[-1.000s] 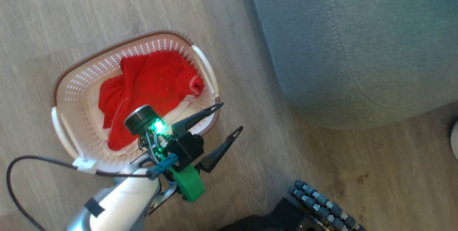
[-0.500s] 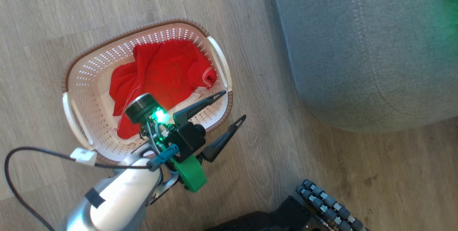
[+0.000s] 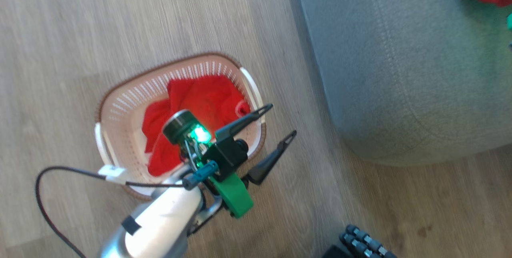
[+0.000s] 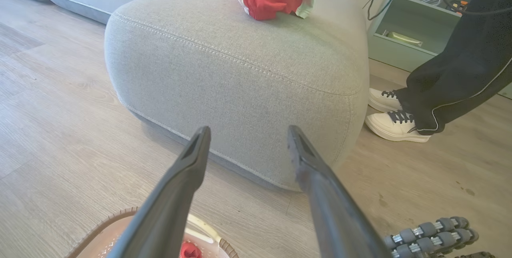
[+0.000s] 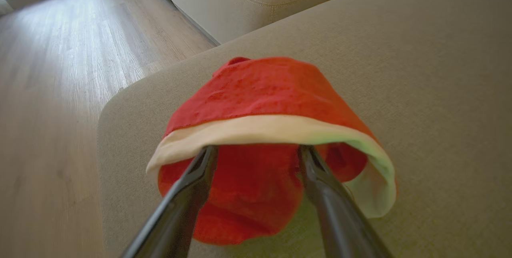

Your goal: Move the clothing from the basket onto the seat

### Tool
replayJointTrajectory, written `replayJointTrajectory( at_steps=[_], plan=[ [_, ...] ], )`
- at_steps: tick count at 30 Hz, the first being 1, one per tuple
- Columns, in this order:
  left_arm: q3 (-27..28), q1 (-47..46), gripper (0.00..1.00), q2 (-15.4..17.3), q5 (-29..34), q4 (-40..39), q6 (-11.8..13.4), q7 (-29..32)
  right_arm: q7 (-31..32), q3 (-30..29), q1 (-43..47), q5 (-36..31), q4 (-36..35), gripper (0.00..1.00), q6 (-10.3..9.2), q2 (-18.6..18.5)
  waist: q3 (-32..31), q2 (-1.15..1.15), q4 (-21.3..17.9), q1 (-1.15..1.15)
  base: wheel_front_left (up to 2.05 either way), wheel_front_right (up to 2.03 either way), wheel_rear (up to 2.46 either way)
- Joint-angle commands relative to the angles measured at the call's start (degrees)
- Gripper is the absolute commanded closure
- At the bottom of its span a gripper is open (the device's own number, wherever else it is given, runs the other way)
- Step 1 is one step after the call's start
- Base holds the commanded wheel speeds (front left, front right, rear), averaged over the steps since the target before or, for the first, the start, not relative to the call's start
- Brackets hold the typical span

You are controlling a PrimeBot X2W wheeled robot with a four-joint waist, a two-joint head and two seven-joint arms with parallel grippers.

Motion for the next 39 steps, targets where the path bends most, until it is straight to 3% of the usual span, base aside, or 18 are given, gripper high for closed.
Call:
replayJointTrajectory(
  at_steps=[1,4,16,22,28,39],
  plan=[
    [1.9,1.6,0.0,-0.9,-0.4,-1.4,-0.1,-0.5,0.4,1.6,2.2,0.7,-2.5,0.0,-0.01,-1.3,-3.9,0.0,1.1,0.0,0.0,0.0,0.0],
    [2.9,3.0,0.0,-2.5,-0.3,-0.6,-0.1,-0.5,2.3,4.3,5.7,3.9,-7.2,0.0,-0.01,-0.6,-7.7,0.0,2.0,0.0,0.0,0.0,0.0],
    [12.8,10.8,0.0,-7.7,0.7,2.0,0.8,-0.5,3.3,16.8,22.7,16.5,-30.8,0.0,-0.01,-4.9,-21.3,0.0,6.9,0.0,0.0,0.0,0.0],
    [20.6,14.4,0.0,-9.1,0.8,0.9,4.4,-0.5,1.2,21.6,31.7,20.8,-42.5,0.0,-0.01,-5.5,-26.2,0.0,10.0,0.0,0.0,0.0,0.0],
    [28.5,17.2,0.0,-9.5,1.1,-0.2,9.5,-0.5,-2.5,23.3,39.6,20.2,-49.0,0.0,-0.01,-5.6,-29.5,0.0,13.6,0.0,0.0,0.0,0.0],
    [33.6,21.3,0.0,-9.6,0.8,-3.9,15.9,-0.5,-4.9,16.1,53.1,14.1,-55.4,0.0,-0.01,1.8,-32.6,0.0,17.8,0.0,0.0,0.0,0.0]
  ],
)
